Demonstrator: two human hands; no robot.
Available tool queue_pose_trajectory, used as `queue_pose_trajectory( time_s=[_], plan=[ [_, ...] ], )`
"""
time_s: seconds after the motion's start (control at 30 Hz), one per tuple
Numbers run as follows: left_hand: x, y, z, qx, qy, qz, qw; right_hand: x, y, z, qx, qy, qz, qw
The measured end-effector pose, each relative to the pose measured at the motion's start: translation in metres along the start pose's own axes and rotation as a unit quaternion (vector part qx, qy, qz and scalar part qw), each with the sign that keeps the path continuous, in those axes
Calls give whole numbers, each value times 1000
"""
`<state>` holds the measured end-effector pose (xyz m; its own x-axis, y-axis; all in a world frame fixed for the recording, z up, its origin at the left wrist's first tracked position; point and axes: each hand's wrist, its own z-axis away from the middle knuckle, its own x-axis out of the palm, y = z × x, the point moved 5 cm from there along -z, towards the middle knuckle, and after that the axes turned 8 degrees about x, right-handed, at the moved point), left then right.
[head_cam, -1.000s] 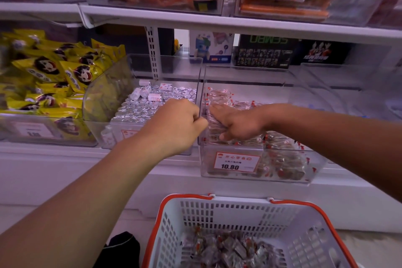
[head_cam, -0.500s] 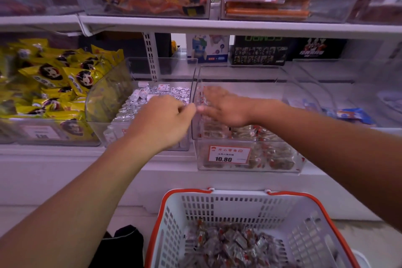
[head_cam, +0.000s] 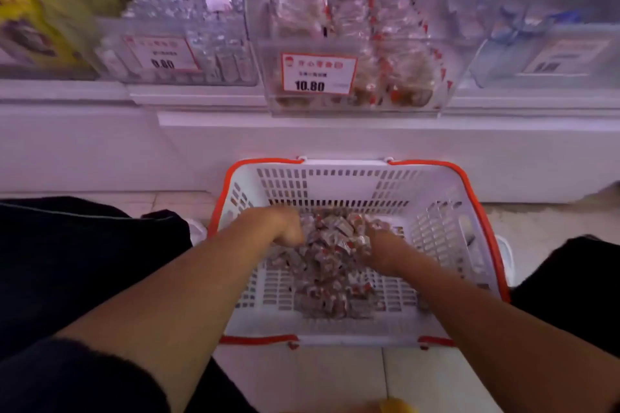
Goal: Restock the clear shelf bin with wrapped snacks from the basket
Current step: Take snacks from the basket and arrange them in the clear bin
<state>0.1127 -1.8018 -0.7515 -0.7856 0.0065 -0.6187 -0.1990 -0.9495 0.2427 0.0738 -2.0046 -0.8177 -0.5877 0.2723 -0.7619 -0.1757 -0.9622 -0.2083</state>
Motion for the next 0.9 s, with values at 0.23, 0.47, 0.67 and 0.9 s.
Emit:
queue_pose_trajectory(
  time_s=[0.23,0.47,0.67,0.9],
  plan=[
    [143,6,-79,-62,-33,220,973,68,99,-9,202,-88,50,974],
    [163,7,-110,-169,124,481,852,101,91,-39,208,-102,-112,966],
    [157,3,-107,-194,271,451,828,114,73,-46,209,-68,-162,962],
    [133,28,-109,-69,281,262,921,108,45,-55,154,-2,-179,972]
  ],
)
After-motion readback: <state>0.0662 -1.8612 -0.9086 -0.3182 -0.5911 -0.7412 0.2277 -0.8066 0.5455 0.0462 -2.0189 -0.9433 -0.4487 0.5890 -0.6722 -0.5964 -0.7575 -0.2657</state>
